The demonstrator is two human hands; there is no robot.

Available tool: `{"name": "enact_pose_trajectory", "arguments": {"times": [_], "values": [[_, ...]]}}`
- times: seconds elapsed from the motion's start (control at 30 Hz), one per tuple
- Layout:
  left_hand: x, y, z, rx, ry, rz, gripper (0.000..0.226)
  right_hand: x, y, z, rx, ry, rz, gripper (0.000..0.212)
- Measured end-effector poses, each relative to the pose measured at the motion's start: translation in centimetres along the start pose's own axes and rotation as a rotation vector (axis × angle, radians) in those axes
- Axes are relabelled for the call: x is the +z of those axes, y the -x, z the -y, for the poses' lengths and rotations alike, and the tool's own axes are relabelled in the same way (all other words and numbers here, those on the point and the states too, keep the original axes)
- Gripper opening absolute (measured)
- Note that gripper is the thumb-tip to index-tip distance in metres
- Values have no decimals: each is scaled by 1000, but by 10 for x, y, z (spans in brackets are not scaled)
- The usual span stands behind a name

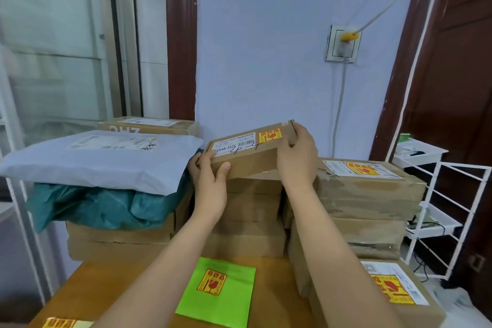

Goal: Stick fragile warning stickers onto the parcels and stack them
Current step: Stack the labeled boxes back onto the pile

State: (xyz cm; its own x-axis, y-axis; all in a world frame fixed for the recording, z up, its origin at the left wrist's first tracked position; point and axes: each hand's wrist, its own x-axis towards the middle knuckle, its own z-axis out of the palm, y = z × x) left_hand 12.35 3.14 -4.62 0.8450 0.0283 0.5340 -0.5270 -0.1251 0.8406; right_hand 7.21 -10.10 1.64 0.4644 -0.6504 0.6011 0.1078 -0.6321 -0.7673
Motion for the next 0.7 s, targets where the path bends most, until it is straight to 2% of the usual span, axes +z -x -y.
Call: {"name": "enact_pose_trajectory", "arguments": {"times": [0.17,0.27,0.4,0.57,0.7], "values": [[9,-14,22,-23,-43,-11,34,30,-3,-12,-22,0,31,44],[15,-23,32,8,-105,-40,23,52,5,-27,13,-26,49,39],[20,-32,50,81,-214,-52,19,72,6,-53,94,-45,99,39],[27,-39,67,56,-343,9,25,91,5,-78,140,17,171,40],[31,-42,74,96,-445,52,33,100,-1,-91,117,98,143,42]]}}
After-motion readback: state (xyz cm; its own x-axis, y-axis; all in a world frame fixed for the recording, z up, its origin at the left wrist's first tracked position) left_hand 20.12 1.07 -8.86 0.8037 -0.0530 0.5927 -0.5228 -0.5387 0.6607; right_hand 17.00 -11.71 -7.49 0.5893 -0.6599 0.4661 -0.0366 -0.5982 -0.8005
